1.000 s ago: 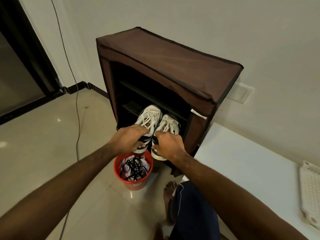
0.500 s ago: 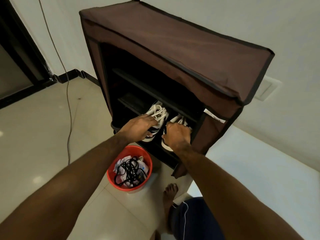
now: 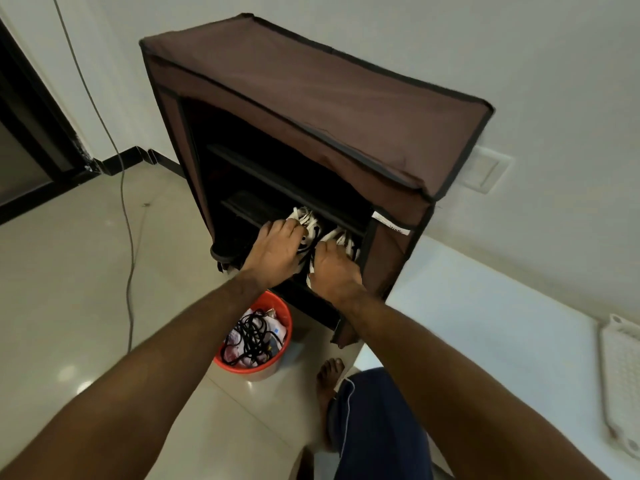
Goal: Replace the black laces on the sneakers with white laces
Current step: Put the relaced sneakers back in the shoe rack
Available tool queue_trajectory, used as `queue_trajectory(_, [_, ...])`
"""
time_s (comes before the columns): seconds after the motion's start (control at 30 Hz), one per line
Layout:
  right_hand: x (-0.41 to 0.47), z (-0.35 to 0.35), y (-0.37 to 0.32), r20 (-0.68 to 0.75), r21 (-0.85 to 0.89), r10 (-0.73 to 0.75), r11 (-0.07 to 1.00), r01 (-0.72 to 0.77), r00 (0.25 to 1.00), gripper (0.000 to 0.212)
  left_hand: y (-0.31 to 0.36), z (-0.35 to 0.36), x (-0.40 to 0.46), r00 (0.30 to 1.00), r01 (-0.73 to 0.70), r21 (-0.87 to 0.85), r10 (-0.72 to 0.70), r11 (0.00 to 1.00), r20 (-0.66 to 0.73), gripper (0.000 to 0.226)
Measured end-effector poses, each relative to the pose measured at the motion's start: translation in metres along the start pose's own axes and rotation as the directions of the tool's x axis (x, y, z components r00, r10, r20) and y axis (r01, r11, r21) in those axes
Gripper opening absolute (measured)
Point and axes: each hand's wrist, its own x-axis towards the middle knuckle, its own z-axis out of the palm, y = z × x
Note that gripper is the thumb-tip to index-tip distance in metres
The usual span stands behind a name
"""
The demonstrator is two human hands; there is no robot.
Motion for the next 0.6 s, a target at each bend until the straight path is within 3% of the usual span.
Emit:
queue_trajectory(0.1, [-0.043, -0.015, 0.004, -0.007, 0.058, -0.117, 0.991, 0.117, 0.993, 0.06, 0.029, -0.026, -0.017, 0.988, -0.136, -0.052, 0.131, 0.989, -0.084, 0.021])
queue_trajectory(0.2, [-0.101, -0.034, 0.034, -0.022, 0.113, -0.141, 0.983, 0.143, 0.99, 0.051, 0.066, -0.055, -0.027, 0.968, -0.216, -0.197, 0.236, 0.956, 0.086, 0.015])
queue_trajectory(0.27, [-0.132, -0.038, 0.067, -0.019, 0.099, -0.127, 0.987, 0.128, 0.992, 0.044, 0.09, -0.07, -0.026, 0.937, -0.276, -0.197, 0.309, 0.941, 0.164, 0.013])
queue_trajectory(0.43, [-0.211, -0.056, 0.164, -0.02, 0.131, 0.081, 0.988, -0.078, 0.997, 0.042, 0.196, -0.096, -0.007, 0.81, -0.366, -0.263, 0.445, 0.893, 0.382, 0.017])
queue_trajectory(0.6, [-0.287, -0.052, 0.27, 0.03, 0.126, 0.327, 0.936, -0.328, 0.944, 0.042, 0.316, -0.075, 0.005, 0.696, -0.37, -0.318, 0.487, 0.873, 0.527, 0.022])
